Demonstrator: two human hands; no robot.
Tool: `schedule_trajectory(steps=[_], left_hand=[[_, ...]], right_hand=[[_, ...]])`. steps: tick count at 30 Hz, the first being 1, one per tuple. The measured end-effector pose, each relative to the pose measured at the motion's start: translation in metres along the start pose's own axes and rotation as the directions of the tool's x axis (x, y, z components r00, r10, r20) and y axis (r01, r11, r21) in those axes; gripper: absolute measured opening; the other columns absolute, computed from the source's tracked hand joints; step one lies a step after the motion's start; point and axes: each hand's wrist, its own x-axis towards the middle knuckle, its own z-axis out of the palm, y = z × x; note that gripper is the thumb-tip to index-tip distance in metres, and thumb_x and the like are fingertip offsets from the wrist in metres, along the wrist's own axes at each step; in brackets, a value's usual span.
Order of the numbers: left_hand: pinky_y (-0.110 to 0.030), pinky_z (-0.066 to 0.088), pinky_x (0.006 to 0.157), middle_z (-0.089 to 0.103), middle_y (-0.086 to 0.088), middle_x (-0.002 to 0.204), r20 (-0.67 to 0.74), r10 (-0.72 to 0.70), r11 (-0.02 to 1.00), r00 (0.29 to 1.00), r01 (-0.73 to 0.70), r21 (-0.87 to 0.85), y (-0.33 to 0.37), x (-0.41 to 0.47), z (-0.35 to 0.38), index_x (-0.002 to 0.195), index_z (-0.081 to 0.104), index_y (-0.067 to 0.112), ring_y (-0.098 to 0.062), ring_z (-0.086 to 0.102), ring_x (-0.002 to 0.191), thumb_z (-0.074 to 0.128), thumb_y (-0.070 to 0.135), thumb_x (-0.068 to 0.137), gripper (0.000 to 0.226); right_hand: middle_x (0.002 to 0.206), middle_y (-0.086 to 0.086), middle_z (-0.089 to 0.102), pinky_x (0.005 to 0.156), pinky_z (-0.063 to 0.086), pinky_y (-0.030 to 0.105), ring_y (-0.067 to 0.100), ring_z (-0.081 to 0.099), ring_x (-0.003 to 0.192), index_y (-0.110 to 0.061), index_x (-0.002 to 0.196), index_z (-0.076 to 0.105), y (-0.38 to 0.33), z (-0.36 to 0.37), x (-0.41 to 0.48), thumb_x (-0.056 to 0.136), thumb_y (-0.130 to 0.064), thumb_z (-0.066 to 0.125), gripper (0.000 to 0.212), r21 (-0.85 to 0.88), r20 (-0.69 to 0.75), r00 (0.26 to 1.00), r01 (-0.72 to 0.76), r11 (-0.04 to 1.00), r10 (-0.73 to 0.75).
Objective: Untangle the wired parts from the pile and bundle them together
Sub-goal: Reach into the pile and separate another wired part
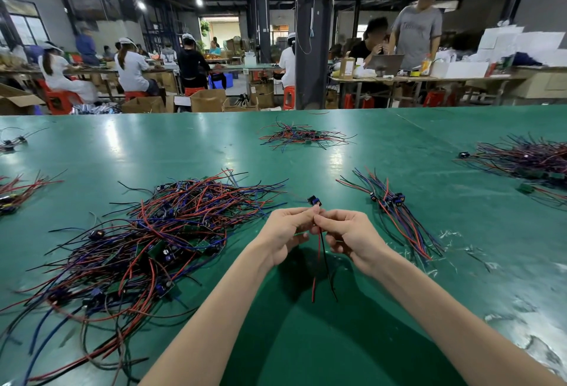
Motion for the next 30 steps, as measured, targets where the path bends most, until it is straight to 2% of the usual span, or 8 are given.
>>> schedule_trajectory(steps=[5, 10, 14, 18, 21, 24, 26, 30], left_hand=[[-0.021, 0.042, 0.065, 0.069, -0.003, 0.074, 0.0, 0.016, 0.999, 1.0, -0.016, -0.028, 0.0, 0.001, -0.001, 0.077, 0.074, 0.01, -0.01, 0.059, 0.063, 0.065, 0.015, 0.086, 0.013], [-0.026, 0.047, 0.07, 0.068, -0.005, 0.073, -0.006, 0.025, 1.0, 1.0, -0.025, 0.016, -0.001, -0.001, 0.0, 0.079, 0.071, 0.009, -0.013, 0.059, 0.06, 0.065, 0.014, 0.087, 0.011], [-0.022, 0.051, 0.058, 0.067, -0.003, 0.065, -0.019, 0.065, 0.997, 0.998, -0.064, 0.045, -0.002, -0.001, 0.001, 0.076, 0.07, 0.007, -0.013, 0.058, 0.053, 0.064, 0.011, 0.087, 0.013], [-0.018, 0.048, 0.049, 0.066, -0.002, 0.058, -0.05, 0.153, 0.985, 0.987, -0.149, 0.088, -0.006, 0.0, 0.003, 0.073, 0.069, 0.003, -0.011, 0.055, 0.046, 0.065, 0.005, 0.086, 0.014], [-0.019, 0.049, 0.058, 0.066, 0.0, 0.058, -0.074, 0.286, 0.933, 0.955, -0.26, 0.248, -0.009, 0.002, 0.005, 0.069, 0.07, 0.006, -0.008, 0.056, 0.052, 0.068, 0.003, 0.084, 0.015], [-0.028, 0.049, 0.067, 0.07, -0.007, 0.069, -0.053, 0.425, 0.789, 0.904, -0.341, 0.512, -0.011, 0.004, 0.004, 0.077, 0.074, 0.003, -0.011, 0.056, 0.063, 0.071, 0.008, 0.082, 0.008], [-0.035, 0.053, 0.073, 0.072, -0.011, 0.074, -0.053, 0.456, 0.761, 0.888, -0.359, 0.54, -0.009, 0.004, 0.003, 0.079, 0.075, 0.003, -0.013, 0.059, 0.066, 0.071, 0.01, 0.082, 0.009], [-0.043, 0.054, 0.082, 0.073, -0.01, 0.076, -0.123, 0.455, 0.811, 0.882, -0.353, 0.467, -0.003, 0.003, 0.002, 0.07, 0.074, 0.011, -0.017, 0.064, 0.071, 0.07, 0.012, 0.083, 0.013]], right_hand=[[0.057, 0.008, 0.064, 0.031, 0.022, 0.013, 0.004, 0.034, 0.03, -0.003, 0.071, 0.062, 0.001, 0.001, -0.001, 0.088, -0.011, 0.064, 0.019, -0.043, 0.0, 0.999, -0.048, 0.998, 0.048], [0.051, 0.007, 0.062, 0.03, 0.025, 0.013, 0.004, 0.037, 0.029, 0.001, 0.074, 0.059, 0.002, 0.004, -0.001, 0.09, -0.007, 0.059, 0.018, -0.04, 0.0, 0.998, -0.066, 0.997, 0.066], [0.059, 0.014, 0.057, 0.031, 0.029, 0.015, 0.006, 0.041, 0.031, 0.0, 0.075, 0.059, 0.002, 0.006, -0.001, 0.092, -0.001, 0.054, 0.018, -0.054, 0.015, 0.998, -0.057, 0.997, 0.058], [0.051, 0.007, 0.062, 0.031, 0.029, 0.014, 0.007, 0.042, 0.031, 0.001, 0.073, 0.06, 0.001, 0.007, -0.002, 0.092, 0.001, 0.05, 0.021, -0.062, -0.001, 0.998, -0.058, 0.996, 0.058], [0.046, 0.005, 0.059, 0.031, 0.027, 0.013, 0.006, 0.038, 0.029, 0.001, 0.071, 0.061, 0.001, 0.007, -0.003, 0.091, 0.001, 0.05, 0.022, -0.079, -0.037, 0.996, -0.086, 0.993, 0.083], [0.041, 0.002, 0.055, 0.03, 0.022, 0.01, 0.004, 0.032, 0.026, 0.0, 0.071, 0.06, 0.004, 0.007, -0.003, 0.09, -0.001, 0.052, 0.021, -0.112, -0.079, 0.992, -0.106, 0.988, 0.098], [0.04, 0.001, 0.054, 0.03, 0.02, 0.01, 0.004, 0.031, 0.025, -0.001, 0.071, 0.06, 0.005, 0.007, -0.004, 0.091, -0.004, 0.054, 0.021, -0.14, -0.073, 0.995, -0.078, 0.987, 0.068], [0.049, 0.003, 0.061, 0.03, 0.023, 0.013, 0.005, 0.036, 0.028, -0.002, 0.071, 0.063, 0.003, 0.009, -0.004, 0.09, -0.002, 0.056, 0.02, -0.148, -0.031, 0.999, -0.025, 0.989, 0.021]])
